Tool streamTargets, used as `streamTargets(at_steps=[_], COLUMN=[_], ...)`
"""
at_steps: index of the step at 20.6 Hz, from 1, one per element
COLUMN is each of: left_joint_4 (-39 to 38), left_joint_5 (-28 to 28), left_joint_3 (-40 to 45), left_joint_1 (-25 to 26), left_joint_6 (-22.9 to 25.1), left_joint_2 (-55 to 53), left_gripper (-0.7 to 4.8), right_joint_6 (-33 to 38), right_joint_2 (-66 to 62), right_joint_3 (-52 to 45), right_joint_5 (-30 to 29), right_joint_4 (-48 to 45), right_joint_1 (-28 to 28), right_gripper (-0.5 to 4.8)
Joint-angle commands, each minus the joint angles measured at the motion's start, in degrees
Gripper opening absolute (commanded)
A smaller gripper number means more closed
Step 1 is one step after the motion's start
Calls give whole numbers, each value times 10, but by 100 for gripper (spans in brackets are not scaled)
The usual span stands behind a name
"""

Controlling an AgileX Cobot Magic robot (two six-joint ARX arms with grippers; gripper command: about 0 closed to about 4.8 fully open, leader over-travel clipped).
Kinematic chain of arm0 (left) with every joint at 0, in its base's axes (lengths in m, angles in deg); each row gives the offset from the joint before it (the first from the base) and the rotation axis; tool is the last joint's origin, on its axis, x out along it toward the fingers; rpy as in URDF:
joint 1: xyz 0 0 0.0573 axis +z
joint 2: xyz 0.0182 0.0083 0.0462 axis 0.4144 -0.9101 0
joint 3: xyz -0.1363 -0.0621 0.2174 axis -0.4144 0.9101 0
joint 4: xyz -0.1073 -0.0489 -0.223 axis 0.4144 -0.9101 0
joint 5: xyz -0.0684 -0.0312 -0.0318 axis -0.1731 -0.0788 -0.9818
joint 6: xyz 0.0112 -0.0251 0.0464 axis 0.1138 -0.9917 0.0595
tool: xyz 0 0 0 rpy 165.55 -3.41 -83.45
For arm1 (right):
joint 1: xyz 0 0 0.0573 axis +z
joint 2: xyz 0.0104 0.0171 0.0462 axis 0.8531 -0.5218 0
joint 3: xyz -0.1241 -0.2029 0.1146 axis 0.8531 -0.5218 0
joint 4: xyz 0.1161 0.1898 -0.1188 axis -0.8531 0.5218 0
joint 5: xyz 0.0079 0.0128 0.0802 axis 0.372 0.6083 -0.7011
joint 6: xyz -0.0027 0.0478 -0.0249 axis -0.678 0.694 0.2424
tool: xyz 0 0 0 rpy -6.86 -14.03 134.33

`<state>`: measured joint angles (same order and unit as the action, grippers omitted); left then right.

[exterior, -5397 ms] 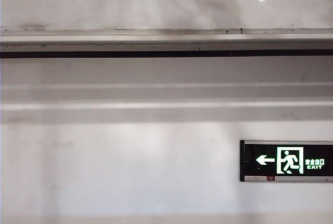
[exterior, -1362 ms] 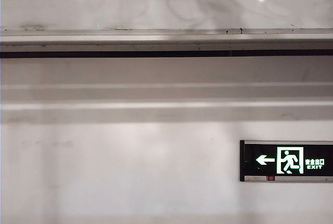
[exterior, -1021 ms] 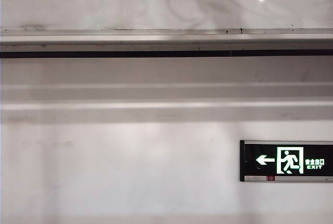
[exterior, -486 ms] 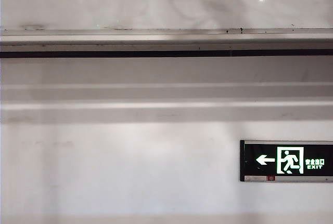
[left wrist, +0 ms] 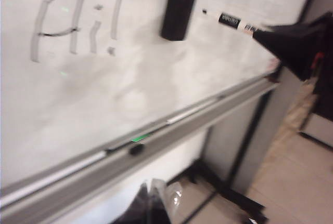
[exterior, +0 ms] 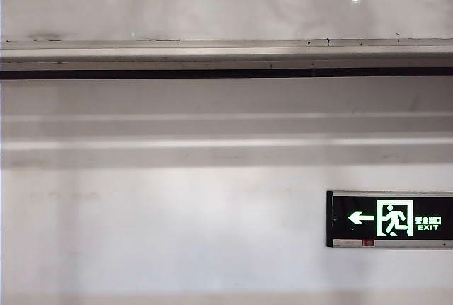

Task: Take a marker from the whiteboard tray, write "Hi!" on the whiteboard, and then put the marker back vertically into the whiteboard tray.

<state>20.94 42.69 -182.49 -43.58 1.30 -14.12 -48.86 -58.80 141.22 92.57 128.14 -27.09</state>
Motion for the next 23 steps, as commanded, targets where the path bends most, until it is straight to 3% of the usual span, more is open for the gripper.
streamTargets(at_steps=[1,7,11,16,18,19,23], left_joint_4=[12,16,29,56,59,60,63], left_joint_5=[52,167,175,177,177,177,177], left_joint_3=[-3,-3,-3,-3,-3,-3,-3], left_joint_1=[-82,-222,-228,-228,-228,-228,-228], left_joint_6=[1,40,44,47,58,57,58], left_joint_2=[-6,-16,-16,-16,-16,-16,-16], left_gripper=[-6,-6,-6,-6,-6,-6,-6], right_joint_6=[28,68,114,135,135,136,140], right_joint_2=[5,42,108,180,180,174,142], right_joint_3=[-3,-128,-300,-542,-589,-617,-638], right_joint_5=[15,14,5,-18,-25,-56,-80], right_joint_4=[56,51,-59,-282,-329,-367,-425], right_joint_1=[-7,-18,-17,-17,-19,-30,-54], right_gripper=[-1,-1,-1,-1,-1,-1,-1])
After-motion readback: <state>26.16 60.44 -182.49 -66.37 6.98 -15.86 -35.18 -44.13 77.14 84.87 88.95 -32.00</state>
